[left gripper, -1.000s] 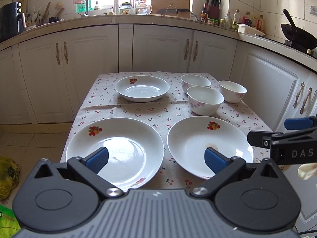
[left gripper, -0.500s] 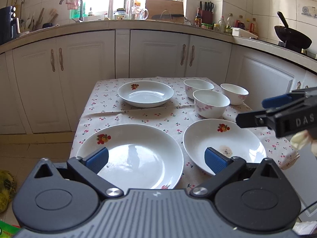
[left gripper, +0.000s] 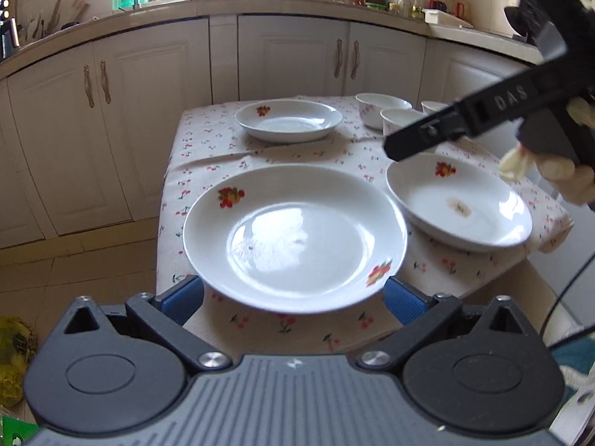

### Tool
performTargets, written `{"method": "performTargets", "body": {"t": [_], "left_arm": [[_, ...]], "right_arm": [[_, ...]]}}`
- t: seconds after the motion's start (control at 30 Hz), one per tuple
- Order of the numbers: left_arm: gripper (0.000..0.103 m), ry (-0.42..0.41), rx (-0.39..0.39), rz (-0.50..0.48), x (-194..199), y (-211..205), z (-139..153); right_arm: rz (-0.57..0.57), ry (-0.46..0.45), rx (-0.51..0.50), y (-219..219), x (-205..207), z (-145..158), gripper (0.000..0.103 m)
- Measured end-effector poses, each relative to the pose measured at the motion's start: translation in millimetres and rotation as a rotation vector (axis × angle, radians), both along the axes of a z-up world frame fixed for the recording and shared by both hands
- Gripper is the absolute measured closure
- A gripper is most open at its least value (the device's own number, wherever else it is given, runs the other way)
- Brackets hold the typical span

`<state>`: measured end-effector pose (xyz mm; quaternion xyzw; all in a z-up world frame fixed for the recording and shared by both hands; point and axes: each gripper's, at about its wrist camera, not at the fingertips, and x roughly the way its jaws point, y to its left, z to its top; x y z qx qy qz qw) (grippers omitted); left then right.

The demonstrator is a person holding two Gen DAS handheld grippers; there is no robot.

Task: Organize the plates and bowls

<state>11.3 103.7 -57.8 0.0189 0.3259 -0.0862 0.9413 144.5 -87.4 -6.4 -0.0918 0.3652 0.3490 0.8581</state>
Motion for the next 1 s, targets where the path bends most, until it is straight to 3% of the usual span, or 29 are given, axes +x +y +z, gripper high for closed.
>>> {"method": "performTargets", "body": {"t": [0.33,0.7,0.87,1.0], "left_arm": [[0.001,0.031,-0.017,-0.097,10,24,-18],[0.001,0.026,-0.018,-0.174,24,30,-28],[0.001,0.027,-0.019,-0.2,29,31,-30],[0.001,0.03,-0.021,-0.211,32,32,-31]], "right_arm": [[0.059,0.113,-0.053,34,31,-26,0.0],[0.088,0.171,-0.074,53,60,-42,0.0],[0.101,0.23,-0.058,57,72,-50,0.008],[0.111,0.268,-0.058,60,78,-55,0.021]]}}
